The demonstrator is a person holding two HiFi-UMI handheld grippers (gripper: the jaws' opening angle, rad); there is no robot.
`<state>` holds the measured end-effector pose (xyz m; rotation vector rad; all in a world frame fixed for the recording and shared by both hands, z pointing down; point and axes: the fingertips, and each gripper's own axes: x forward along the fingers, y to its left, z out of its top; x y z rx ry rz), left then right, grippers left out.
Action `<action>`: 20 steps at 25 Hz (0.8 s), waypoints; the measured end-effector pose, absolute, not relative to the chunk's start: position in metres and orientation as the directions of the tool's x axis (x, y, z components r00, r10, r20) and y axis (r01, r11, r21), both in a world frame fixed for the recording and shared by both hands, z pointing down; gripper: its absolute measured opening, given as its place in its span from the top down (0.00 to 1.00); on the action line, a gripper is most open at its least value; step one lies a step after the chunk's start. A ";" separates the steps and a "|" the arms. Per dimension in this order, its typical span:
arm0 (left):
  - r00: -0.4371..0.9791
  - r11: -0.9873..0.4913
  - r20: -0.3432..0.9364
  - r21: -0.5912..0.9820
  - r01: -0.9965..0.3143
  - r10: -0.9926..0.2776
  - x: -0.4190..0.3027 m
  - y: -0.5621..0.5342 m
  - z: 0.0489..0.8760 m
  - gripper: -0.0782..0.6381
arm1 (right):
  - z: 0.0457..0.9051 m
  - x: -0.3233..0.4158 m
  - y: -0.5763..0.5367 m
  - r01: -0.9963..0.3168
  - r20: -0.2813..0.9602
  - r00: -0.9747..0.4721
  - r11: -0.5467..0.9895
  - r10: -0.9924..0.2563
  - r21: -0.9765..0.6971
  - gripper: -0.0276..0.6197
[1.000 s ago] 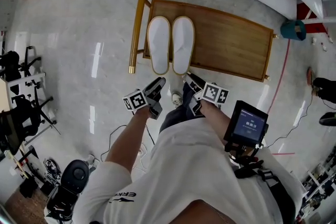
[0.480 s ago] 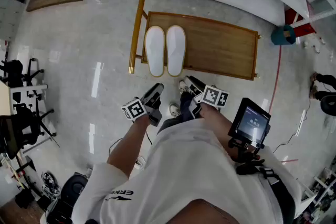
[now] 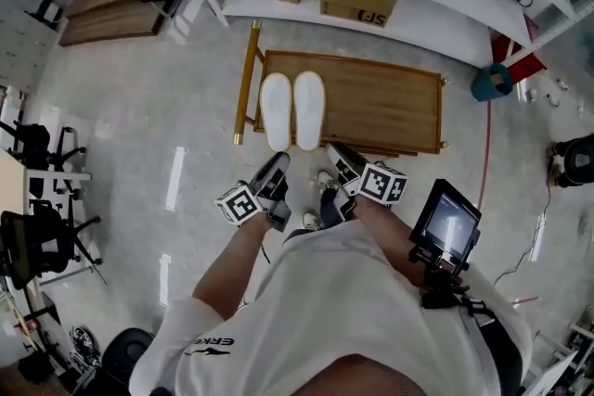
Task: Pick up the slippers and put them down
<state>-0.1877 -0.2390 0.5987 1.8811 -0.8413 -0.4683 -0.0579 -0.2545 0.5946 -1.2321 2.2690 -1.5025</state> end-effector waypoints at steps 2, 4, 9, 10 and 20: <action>0.670 -0.304 0.014 0.884 -0.356 -0.743 -0.189 -0.239 0.581 0.77 | 0.576 -0.057 -0.251 -0.556 0.268 -0.647 0.201 -0.714 -0.807 0.74; 0.651 -0.333 -0.012 0.866 -0.373 -0.759 -0.191 -0.240 0.559 0.81 | 0.557 -0.056 -0.249 -0.576 0.242 -0.644 0.252 -0.725 -0.778 0.77; 0.623 -0.412 -0.070 0.806 -0.425 -0.779 -0.194 -0.239 0.511 0.88 | 0.503 -0.056 -0.241 -0.630 0.173 -0.629 0.366 -0.758 -0.685 0.86; 0.620 -0.424 -0.077 0.794 -0.436 -0.781 -0.196 -0.237 0.504 0.88 | 0.495 -0.057 -0.239 -0.638 0.162 -0.627 0.384 -0.762 -0.668 0.87; 0.610 -0.466 -0.107 0.750 -0.469 -0.785 -0.205 -0.206 0.470 0.89 | 0.442 -0.073 -0.206 -0.673 0.118 -0.638 0.477 -0.761 -0.565 0.95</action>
